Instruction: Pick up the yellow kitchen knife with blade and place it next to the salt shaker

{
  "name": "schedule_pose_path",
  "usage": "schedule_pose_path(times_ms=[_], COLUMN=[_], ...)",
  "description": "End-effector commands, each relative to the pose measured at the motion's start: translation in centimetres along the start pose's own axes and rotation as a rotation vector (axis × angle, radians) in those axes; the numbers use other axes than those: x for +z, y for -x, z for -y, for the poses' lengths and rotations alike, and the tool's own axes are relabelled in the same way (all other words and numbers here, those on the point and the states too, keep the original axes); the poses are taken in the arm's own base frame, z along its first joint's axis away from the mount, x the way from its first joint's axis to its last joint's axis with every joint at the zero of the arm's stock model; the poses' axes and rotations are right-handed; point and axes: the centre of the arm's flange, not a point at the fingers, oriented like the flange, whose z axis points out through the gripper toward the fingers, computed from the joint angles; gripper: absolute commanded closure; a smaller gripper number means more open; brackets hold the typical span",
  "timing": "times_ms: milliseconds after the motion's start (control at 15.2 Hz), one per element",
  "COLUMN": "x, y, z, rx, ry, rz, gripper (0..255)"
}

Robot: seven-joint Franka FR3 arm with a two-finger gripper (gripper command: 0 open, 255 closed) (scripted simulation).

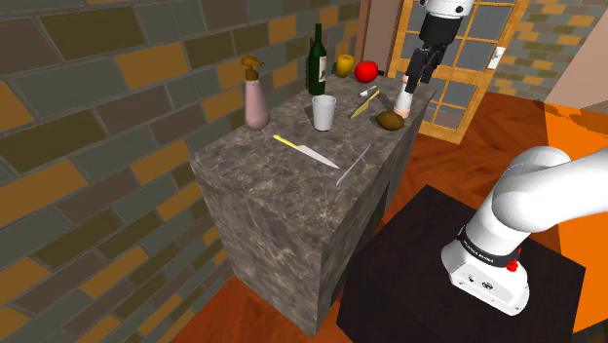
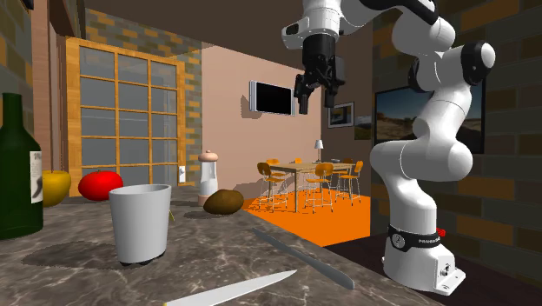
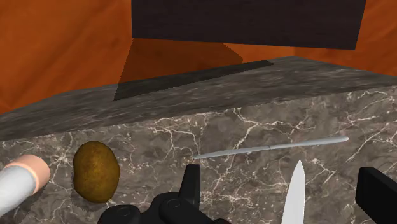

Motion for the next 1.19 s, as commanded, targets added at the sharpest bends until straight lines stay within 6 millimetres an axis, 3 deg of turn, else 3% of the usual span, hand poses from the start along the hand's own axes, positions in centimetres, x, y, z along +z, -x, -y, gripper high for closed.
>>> schedule_pose_path(times_ms=[0,1122], x=[0.0,13.1], y=[0.0,-19.6], z=[0.0,3.9], rx=[0.0,-0.027], ry=[0.0,-0.075], rz=[0.0,0.131], gripper=[0,0])
